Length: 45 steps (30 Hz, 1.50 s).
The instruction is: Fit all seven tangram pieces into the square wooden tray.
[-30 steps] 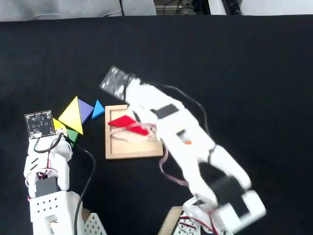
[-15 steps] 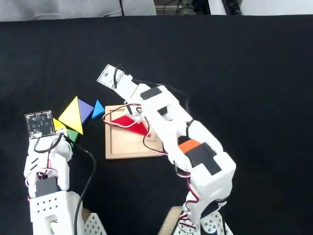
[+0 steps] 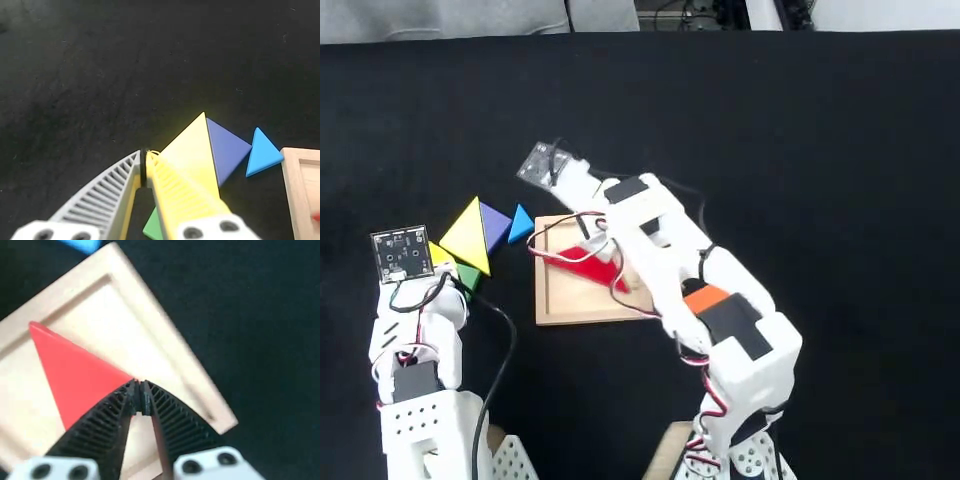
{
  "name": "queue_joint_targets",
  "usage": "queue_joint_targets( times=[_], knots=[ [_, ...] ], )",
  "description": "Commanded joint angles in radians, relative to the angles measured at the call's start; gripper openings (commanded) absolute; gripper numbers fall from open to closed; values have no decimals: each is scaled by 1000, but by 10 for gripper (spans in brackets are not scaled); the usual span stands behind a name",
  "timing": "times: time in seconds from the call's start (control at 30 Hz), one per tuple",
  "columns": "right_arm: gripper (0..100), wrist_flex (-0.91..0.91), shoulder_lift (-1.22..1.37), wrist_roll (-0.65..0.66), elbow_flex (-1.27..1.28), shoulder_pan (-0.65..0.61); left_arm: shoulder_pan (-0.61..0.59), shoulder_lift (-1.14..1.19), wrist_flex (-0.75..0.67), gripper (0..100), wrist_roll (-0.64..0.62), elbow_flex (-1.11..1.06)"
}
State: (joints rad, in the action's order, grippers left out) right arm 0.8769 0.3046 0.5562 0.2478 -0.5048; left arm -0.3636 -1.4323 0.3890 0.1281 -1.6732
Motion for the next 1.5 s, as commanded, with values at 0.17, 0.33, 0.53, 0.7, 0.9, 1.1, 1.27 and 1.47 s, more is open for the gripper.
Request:
queue_joint_targets(
  times=[0.17, 0.33, 0.53, 0.7, 0.9, 1.1, 1.27, 1.47],
  knots=[
    [10, 104, -113, 35, -35, -91, 16, 0, -23, 30, -2, 10],
    [11, 3, -104, -107, -5, -61, 16, 0, -23, 30, -2, 10],
    [11, 8, -96, -100, 22, -48, 16, 0, -23, 30, -2, 10],
    [11, 83, -96, -46, 47, -35, 16, 0, -23, 30, -2, 10],
    [11, 95, -105, -35, 73, -46, 16, 0, -23, 30, -2, 10],
    [10, 110, -134, -40, 44, -35, 16, 0, -25, 30, -2, 10],
    [10, 187, -357, -98, 51, 63, 31, 0, -25, 30, -3, 15],
    [11, 130, -691, -186, 294, 114, 128, 0, -20, 30, -2, 15]
  ],
)
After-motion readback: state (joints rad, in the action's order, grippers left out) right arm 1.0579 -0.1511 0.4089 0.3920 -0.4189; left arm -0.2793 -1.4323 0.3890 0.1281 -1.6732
